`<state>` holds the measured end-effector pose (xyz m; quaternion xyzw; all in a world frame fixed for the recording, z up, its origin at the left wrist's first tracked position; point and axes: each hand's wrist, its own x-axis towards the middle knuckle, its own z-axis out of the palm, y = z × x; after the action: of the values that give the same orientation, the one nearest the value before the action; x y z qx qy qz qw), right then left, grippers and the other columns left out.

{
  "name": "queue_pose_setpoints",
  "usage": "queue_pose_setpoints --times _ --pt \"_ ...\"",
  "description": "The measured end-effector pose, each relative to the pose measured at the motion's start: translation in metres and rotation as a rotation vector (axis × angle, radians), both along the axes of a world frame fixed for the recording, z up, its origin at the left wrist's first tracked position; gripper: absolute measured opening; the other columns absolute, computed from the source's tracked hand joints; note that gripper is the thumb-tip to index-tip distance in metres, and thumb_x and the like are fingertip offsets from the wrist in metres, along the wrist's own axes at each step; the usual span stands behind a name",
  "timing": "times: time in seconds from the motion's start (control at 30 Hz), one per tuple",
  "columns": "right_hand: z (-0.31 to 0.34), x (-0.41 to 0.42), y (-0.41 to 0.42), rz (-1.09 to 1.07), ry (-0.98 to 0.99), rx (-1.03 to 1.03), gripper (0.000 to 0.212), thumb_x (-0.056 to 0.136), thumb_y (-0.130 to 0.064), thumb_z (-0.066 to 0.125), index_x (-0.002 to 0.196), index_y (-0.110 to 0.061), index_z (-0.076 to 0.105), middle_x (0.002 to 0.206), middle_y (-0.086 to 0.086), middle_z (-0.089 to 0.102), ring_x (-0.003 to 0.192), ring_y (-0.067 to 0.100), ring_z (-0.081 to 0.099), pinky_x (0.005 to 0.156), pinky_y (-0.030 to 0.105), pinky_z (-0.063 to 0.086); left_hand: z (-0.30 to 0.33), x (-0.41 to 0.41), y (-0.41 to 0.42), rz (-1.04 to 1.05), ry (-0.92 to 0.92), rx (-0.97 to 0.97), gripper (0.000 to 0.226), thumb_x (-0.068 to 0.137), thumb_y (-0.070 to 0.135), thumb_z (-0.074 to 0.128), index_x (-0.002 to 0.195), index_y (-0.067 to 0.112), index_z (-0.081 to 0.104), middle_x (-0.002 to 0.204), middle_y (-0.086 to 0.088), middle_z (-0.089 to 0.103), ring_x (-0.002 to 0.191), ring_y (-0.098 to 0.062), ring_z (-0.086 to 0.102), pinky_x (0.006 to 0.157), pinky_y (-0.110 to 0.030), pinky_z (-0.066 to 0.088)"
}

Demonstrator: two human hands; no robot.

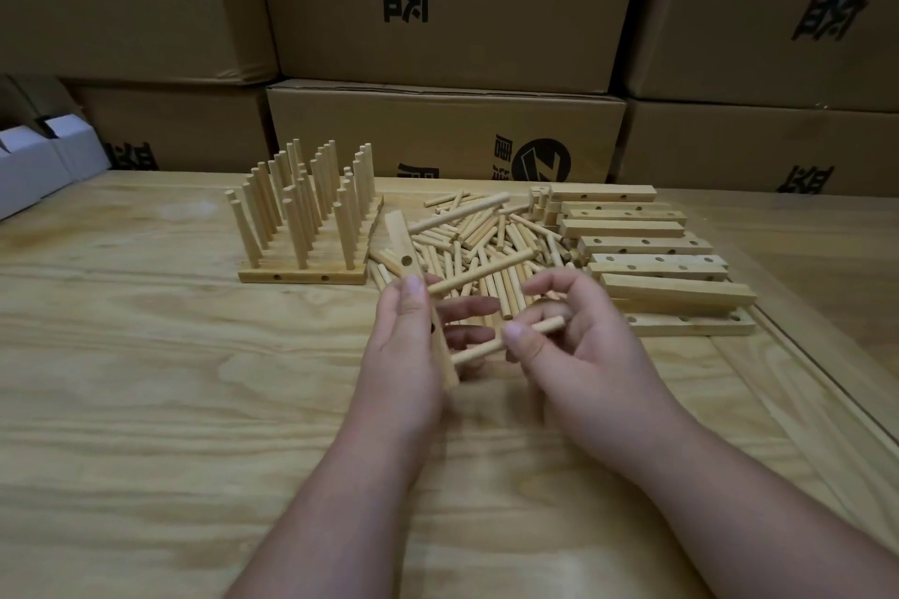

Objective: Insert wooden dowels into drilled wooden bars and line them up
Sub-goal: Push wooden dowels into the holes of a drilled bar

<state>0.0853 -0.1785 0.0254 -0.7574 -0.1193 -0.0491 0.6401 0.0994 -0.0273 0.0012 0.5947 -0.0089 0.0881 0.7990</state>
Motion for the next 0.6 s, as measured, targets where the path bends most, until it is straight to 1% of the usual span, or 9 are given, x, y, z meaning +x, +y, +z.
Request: queue_pose_setpoints --times 0.07,0.13,0.23,0.3,0.37,0.43,0.47,0.53,0.6 --pt "0.001 0.005 -0.002 -0.118 0.028 0.098 0.029 0.093 -0.014 0.068 0.109 -0.033 0.055 0.081 -0.003 0.072 0.061 0.010 0.064 0.056 0.025 0.053 0.001 0.002 0.001 -0.004 0.017 -0.011 0.023 0.107 0.042 0.042 0.107 0.033 0.064 0.100 -0.002 0.078 0.082 -0.018 0.072 0.067 -0.039 0.060" --pt "0.001 0.010 -0.005 -0.208 0.069 0.193 0.024 0.093 -0.013 0.068 0.111 -0.026 0.059 0.082 0.002 0.074 0.059 0.014 0.065 0.054 0.024 0.055 0.000 0.004 0.003 0.000 0.037 -0.036 0.019 0.104 0.035 0.052 0.103 0.034 0.070 0.096 0.004 0.077 0.083 -0.014 0.072 0.066 -0.034 0.059" --pt "-0.002 0.015 -0.009 -0.228 0.148 0.276 0.012 0.093 -0.016 0.068 0.103 -0.014 0.073 0.090 0.009 0.076 0.067 0.018 0.069 0.057 0.028 0.057 -0.001 0.003 0.004 -0.016 0.036 -0.067 0.015 0.101 0.027 0.058 0.106 0.027 0.071 0.089 0.007 0.076 0.084 -0.009 0.073 0.068 -0.029 0.059" --pt "-0.004 0.016 -0.009 -0.200 0.193 0.312 0.012 0.092 -0.020 0.069 0.097 -0.012 0.077 0.095 0.011 0.076 0.075 0.021 0.072 0.062 0.031 0.058 -0.002 0.002 0.004 -0.029 0.015 -0.066 0.015 0.100 0.024 0.060 0.104 0.028 0.074 0.094 0.005 0.076 0.090 -0.012 0.074 0.069 -0.029 0.059" --pt "-0.003 0.016 -0.010 -0.178 0.185 0.301 0.012 0.093 -0.019 0.068 0.095 -0.011 0.078 0.096 0.012 0.077 0.082 0.025 0.074 0.065 0.031 0.059 -0.003 0.003 0.004 -0.035 0.010 -0.051 0.016 0.100 0.023 0.062 0.107 0.030 0.074 0.102 0.003 0.078 0.097 -0.015 0.074 0.075 -0.032 0.061" --pt "0.001 0.016 -0.011 -0.198 0.132 0.239 0.012 0.093 -0.017 0.067 0.093 -0.012 0.078 0.093 0.011 0.077 0.083 0.026 0.075 0.065 0.028 0.060 -0.002 0.003 0.004 -0.050 0.024 -0.018 0.019 0.099 0.024 0.063 0.116 0.024 0.071 0.105 0.007 0.078 0.099 -0.015 0.074 0.079 -0.034 0.062" --pt "0.004 0.016 -0.013 -0.219 0.100 0.196 0.012 0.093 -0.018 0.067 0.092 -0.014 0.078 0.090 0.010 0.077 0.082 0.025 0.075 0.065 0.027 0.060 -0.003 0.003 0.003 -0.065 0.032 0.004 0.019 0.099 0.025 0.064 0.117 0.022 0.070 0.105 0.009 0.078 0.098 -0.015 0.075 0.079 -0.032 0.061" --pt "0.011 0.016 -0.014 -0.257 0.028 0.127 0.012 0.093 -0.019 0.067 0.091 -0.017 0.079 0.085 0.009 0.077 0.079 0.024 0.076 0.066 0.026 0.061 -0.005 0.004 0.003 -0.101 0.040 0.055 0.019 0.098 0.025 0.066 0.117 0.023 0.070 0.103 0.006 0.078 0.093 -0.014 0.074 0.078 -0.029 0.059" --pt "0.016 0.018 -0.014 -0.284 -0.035 0.086 0.012 0.093 -0.020 0.068 0.091 -0.023 0.079 0.082 0.007 0.077 0.077 0.022 0.076 0.066 0.027 0.061 -0.006 0.005 0.001 -0.132 0.054 0.093 0.030 0.097 0.027 0.067 0.127 0.023 0.066 0.103 0.004 0.078 0.088 -0.009 0.073 0.080 -0.028 0.058"
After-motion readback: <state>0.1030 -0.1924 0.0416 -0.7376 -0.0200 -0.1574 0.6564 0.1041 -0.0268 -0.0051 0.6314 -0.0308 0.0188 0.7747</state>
